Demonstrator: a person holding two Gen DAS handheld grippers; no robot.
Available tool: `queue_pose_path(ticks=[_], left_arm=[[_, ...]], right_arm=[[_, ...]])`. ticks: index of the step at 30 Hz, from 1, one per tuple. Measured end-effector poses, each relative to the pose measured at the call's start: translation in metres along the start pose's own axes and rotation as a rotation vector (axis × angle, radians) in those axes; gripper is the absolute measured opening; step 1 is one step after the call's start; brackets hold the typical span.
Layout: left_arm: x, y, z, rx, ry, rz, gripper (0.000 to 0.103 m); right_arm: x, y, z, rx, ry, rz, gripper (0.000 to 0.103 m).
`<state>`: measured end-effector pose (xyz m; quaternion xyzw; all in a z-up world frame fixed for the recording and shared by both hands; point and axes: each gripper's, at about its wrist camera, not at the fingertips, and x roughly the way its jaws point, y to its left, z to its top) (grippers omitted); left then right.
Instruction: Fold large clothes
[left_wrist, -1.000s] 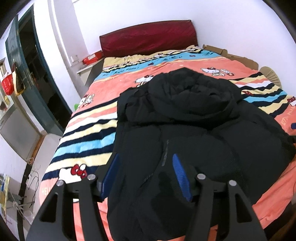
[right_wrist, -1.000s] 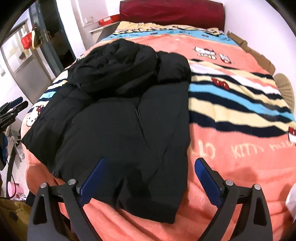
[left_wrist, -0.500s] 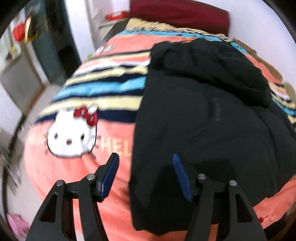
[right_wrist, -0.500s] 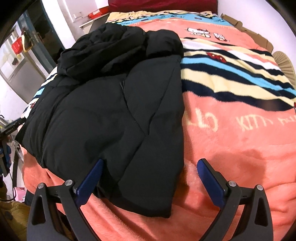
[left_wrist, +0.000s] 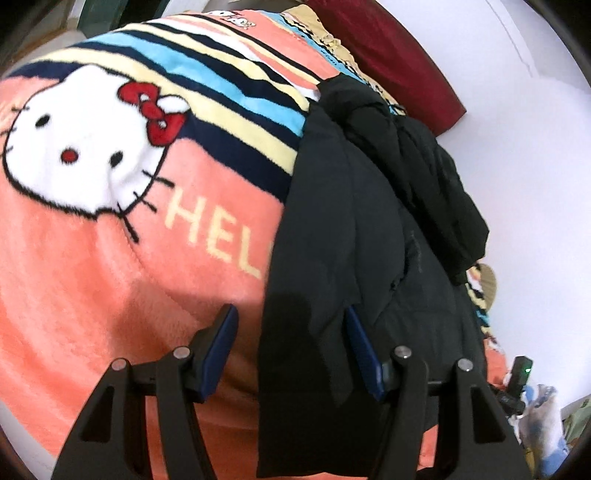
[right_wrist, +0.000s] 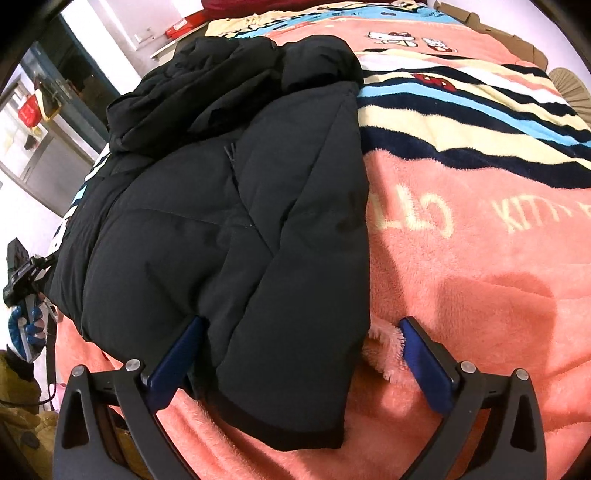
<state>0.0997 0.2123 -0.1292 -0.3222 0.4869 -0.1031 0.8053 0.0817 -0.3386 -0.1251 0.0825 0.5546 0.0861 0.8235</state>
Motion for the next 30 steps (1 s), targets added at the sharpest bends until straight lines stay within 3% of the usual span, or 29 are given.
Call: queue_pose_path(ticks=[6,10,13,20,30], left_arm=[[-0.001,0.006,-0.001,-0.031,-0.001,-0.04,0.059],[0.006,0.0,-0.011,-0.027,0.048,-0.124,0.059],[0.016,-0.008,-0.02,-0.024,0.093,-0.161,0.059],[0.017,-0.016,-0.024,-0.03,0.118,-0.238,0.06],[0.017,-0.029,-0.03,-0.002,0.108,-0.271,0.06]], right_arm=[[-0.002,-0.012,0.004,0.054,-0.015,0.024,0.102],[0.001,-0.011,0.002,0.063,0.004,0.051,0.102],[0.004,-0.007,0.002,0.063,0.02,0.094,0.102],[0.006,0.005,0.002,0.039,0.044,0.192,0.1],[-0.004,-0.003,-0.001,0.089,0.035,0.256,0.068]])
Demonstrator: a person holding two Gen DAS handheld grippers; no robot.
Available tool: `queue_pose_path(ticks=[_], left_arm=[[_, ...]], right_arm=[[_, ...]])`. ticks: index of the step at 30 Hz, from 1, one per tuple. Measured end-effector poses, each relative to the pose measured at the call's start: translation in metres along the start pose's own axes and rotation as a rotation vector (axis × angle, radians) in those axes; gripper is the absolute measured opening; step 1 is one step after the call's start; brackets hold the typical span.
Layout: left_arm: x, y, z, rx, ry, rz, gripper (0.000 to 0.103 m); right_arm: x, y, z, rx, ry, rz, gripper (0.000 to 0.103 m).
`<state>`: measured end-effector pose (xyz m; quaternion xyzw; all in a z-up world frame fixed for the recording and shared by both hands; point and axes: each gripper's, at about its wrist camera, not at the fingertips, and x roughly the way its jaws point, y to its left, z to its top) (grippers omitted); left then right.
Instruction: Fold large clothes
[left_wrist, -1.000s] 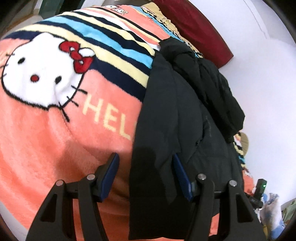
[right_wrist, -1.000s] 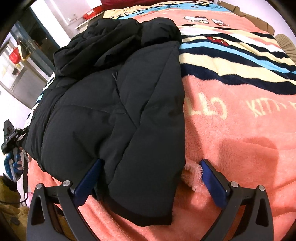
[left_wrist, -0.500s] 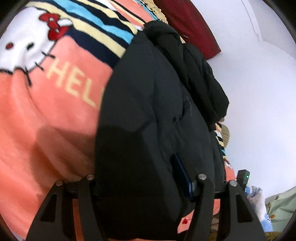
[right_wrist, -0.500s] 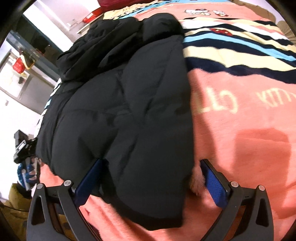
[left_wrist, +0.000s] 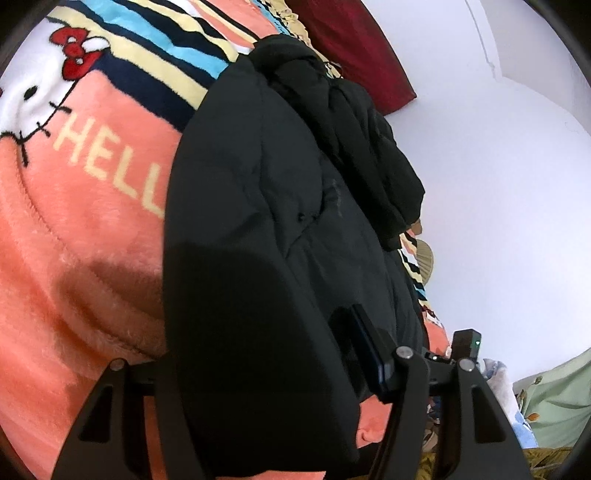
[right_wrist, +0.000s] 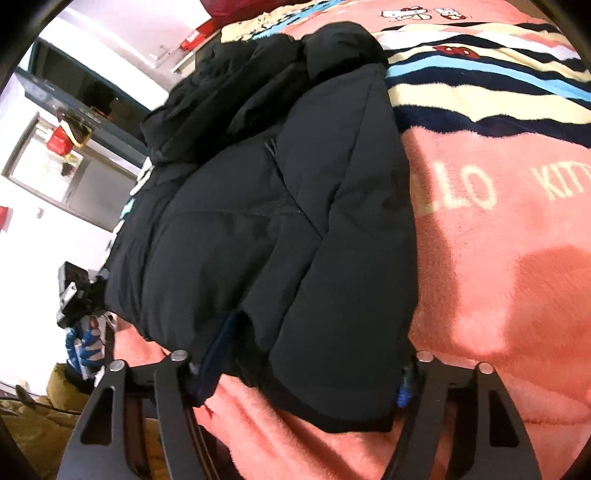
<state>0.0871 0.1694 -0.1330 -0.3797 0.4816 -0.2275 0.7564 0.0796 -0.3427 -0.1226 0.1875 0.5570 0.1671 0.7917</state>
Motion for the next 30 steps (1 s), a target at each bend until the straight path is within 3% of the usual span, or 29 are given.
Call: queue_pose_path(ticks=[6,11,18,30], left_arm=[[-0.001,0.0,0.004,-0.008,-0.015,-0.017,0.06],[-0.005,-0.002,0.004,0.007,-0.023,-0.03,0.06],[-0.018,-0.015,0.011,0.036,-0.064,-0.078,0.058],[-0.009,-0.017,0.014,0.051,-0.046,-0.059,0.058]], right_arm=[[-0.014,0.012,0.003,-0.024,-0.036,0.037,0.066],[-0.011,0.004,0.003,-0.009,-0.002,0.05,0.066],[-0.032,-0.008,0.008,0.072,-0.057,0.199,0.062],[-0.035,-0.014,-0.016,0.127,0.005,0.149,0.058]])
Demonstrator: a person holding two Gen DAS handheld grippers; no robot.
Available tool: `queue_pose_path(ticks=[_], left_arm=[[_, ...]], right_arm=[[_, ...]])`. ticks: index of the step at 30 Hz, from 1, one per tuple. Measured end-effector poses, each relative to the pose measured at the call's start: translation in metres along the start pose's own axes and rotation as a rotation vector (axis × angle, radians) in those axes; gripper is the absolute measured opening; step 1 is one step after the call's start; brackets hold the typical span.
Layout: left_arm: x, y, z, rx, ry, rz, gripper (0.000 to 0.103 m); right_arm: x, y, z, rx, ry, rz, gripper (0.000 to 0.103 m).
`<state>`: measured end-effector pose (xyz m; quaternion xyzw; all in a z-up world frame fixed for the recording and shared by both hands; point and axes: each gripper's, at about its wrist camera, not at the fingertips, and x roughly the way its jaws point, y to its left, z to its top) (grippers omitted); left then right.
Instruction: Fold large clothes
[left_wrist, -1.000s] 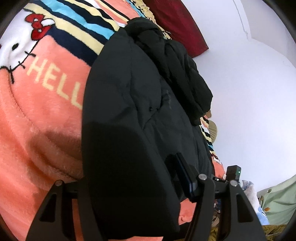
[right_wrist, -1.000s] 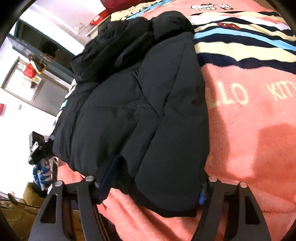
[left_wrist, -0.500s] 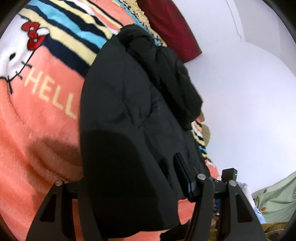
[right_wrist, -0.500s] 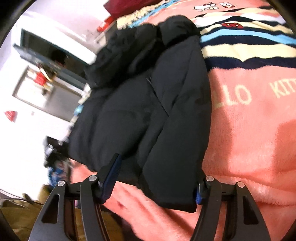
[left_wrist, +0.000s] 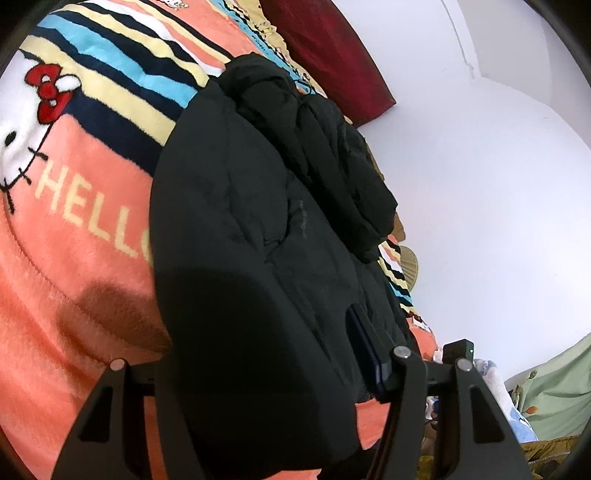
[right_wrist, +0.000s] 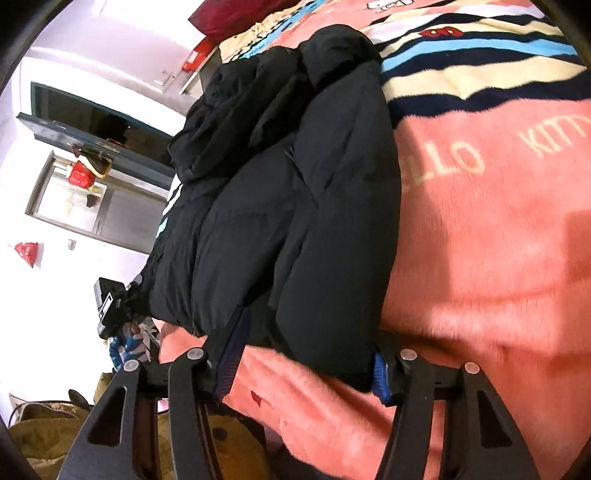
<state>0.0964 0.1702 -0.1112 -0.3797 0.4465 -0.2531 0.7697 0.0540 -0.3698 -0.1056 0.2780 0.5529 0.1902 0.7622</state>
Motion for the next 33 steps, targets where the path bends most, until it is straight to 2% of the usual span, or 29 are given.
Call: queue_pose_path(ticks=[5,12,14,15,17,19,22,25,33], left_arm=[[0.0,0.004,-0.001,0.009,0.009,-0.012,0.058],[0.003,0.008,-0.003,0.012,0.022,0.012,0.058],[0.005,0.009,-0.006,0.014,0.039,0.038,0.058],[0.005,0.008,-0.008,0.02,0.045,0.048,0.058],[0.007,0.003,-0.011,0.051,0.051,0.092,0.048],[0.008,-0.002,-0.012,0.071,0.054,0.11,0.032],[0.008,-0.016,-0.013,0.115,0.058,0.136,0.022],[0.003,-0.029,-0.008,0.133,0.044,0.134,0.019],[-0.015,-0.064,0.026,0.132,-0.05,0.05,0.017]], right_arm=[[-0.006,0.004,-0.009,0.018,0.005,0.005,0.058],[0.007,-0.002,0.008,0.051,0.027,-0.022,0.058],[0.017,-0.008,0.011,0.072,0.035,-0.02,0.049],[0.02,-0.008,0.011,0.071,0.041,-0.023,0.04],[0.023,-0.005,0.009,0.048,0.055,-0.026,0.033],[0.023,0.0,0.009,0.028,0.06,-0.019,0.026],[0.016,0.008,0.011,0.013,0.048,0.003,0.022],[0.007,0.026,0.015,-0.03,0.022,0.028,0.02],[-0.021,0.063,0.051,-0.118,-0.09,0.065,0.018]])
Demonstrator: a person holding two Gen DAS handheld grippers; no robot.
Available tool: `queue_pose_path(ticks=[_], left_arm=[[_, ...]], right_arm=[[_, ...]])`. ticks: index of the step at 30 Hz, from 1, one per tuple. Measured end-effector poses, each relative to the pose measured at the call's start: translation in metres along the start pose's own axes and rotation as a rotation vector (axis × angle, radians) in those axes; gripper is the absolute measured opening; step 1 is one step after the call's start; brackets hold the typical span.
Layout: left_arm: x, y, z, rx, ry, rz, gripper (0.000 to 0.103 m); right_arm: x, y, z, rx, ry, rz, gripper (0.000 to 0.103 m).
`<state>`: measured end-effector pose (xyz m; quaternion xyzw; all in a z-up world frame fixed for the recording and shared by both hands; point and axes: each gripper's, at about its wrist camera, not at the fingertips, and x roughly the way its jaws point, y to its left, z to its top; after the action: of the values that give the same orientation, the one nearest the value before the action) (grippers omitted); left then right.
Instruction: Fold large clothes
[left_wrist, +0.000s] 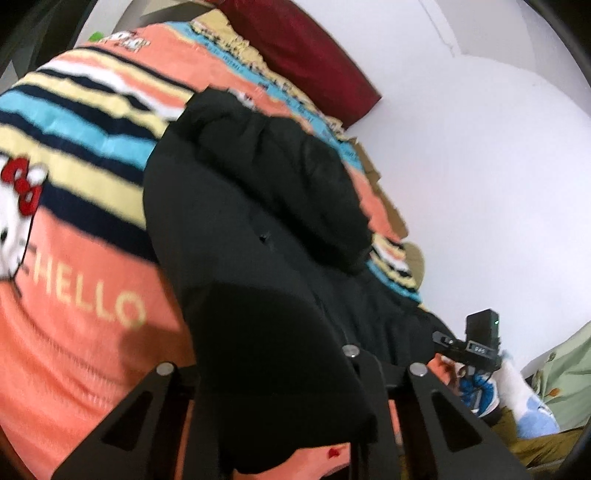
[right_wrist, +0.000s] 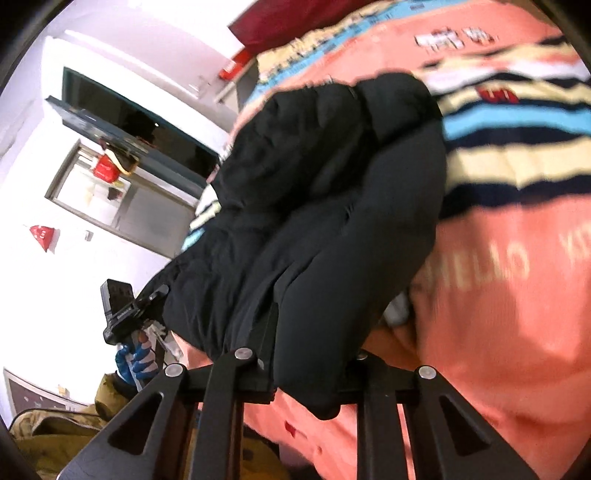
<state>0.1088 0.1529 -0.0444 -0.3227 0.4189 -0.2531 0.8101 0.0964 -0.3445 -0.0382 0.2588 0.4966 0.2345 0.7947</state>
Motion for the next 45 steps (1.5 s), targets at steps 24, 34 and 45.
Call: queue_pose_path(ticks=[24,34,45], left_arm=[[0.068,-0.007,0.215,-0.239,-0.165,-0.111,0.021],[0.19,0.063,0.277,-0.341,-0.042,0.021,0.026],[0.209,0.088,0.278,-0.415,-0.085,-0.108,0.035]], right_arm=[[0.017,-0.046,0.216,0.274,-0.381,0.118,0.018],[0.125,-0.11,0.301,0.414,-0.314,-0.038,0.019],[0.149,-0.133,0.308,0.445,-0.335,0.014,0.042]])
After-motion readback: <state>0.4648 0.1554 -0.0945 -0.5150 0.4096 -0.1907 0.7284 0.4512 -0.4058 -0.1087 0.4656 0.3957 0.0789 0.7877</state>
